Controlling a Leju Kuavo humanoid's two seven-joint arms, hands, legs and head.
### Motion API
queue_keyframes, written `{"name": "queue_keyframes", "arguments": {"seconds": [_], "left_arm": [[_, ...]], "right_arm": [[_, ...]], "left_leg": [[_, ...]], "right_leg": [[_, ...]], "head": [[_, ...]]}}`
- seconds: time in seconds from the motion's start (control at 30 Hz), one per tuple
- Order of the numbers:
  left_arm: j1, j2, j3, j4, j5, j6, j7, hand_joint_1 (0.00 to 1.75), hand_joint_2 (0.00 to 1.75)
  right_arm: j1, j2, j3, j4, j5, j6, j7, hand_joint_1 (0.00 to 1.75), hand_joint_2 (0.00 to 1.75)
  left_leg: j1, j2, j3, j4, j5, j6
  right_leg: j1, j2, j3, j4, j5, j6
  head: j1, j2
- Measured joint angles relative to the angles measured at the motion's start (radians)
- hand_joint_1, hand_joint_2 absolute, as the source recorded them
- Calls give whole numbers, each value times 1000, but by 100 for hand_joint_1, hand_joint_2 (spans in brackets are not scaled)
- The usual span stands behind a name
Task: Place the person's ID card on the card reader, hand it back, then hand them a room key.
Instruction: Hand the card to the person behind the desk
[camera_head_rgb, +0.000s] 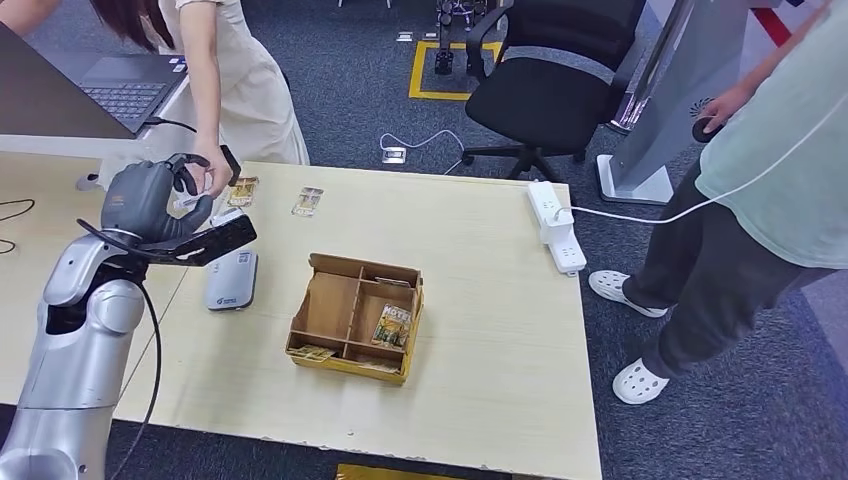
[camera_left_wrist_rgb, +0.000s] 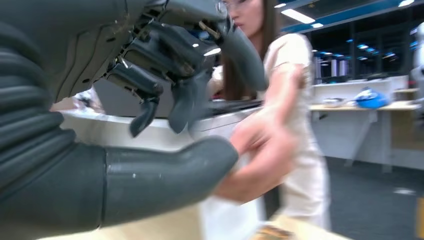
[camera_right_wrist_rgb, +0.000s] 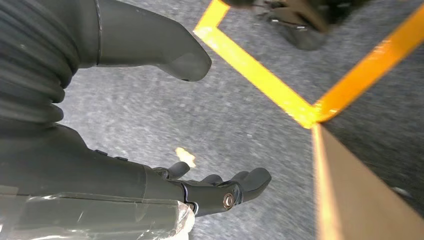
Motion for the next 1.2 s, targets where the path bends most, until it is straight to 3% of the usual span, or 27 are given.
{"name": "queue_keyframes", "arguments": {"seconds": [0.17,0.57,0.7,0.9,1.07,1.2], "left_arm": [[-27,-40,0,-44,50,-22,2,0,175],[-27,-51,0,-86,68,-36,-13,0,175],[1,-37,-8,-110,121,-135,-67,0,175],[136,52,-173,-210,126,-194,-127,0,175],[142,147,-355,-256,203,-241,-169,0,175],[129,185,-468,-278,252,-253,-168,0,175]], "right_arm": [[-21,35,-57,0,71,25,-42,0,175],[-41,82,-147,0,138,42,-81,0,175],[-45,95,-173,-1,152,47,-92,0,175],[-46,134,-286,-11,249,70,-167,0,175],[-45,139,-347,-14,321,77,-215,0,175],[-47,141,-381,-14,344,82,-230,0,175]], "left_leg": [[0,3,1,0,0,0],[0,2,1,-1,0,0],[0,3,1,-1,0,0],[0,3,0,-1,-1,0],[0,3,0,-1,-1,0],[0,2,0,-1,0,0]], "right_leg": [[0,3,0,0,1,0],[0,3,0,0,1,-1],[0,4,0,0,1,-1],[0,4,-2,0,0,0],[0,4,-2,0,0,0],[0,2,-1,0,0,0]], "head": [[0,0],[0,0],[0,0],[-1,0],[-1,0],[-1,0]]}}
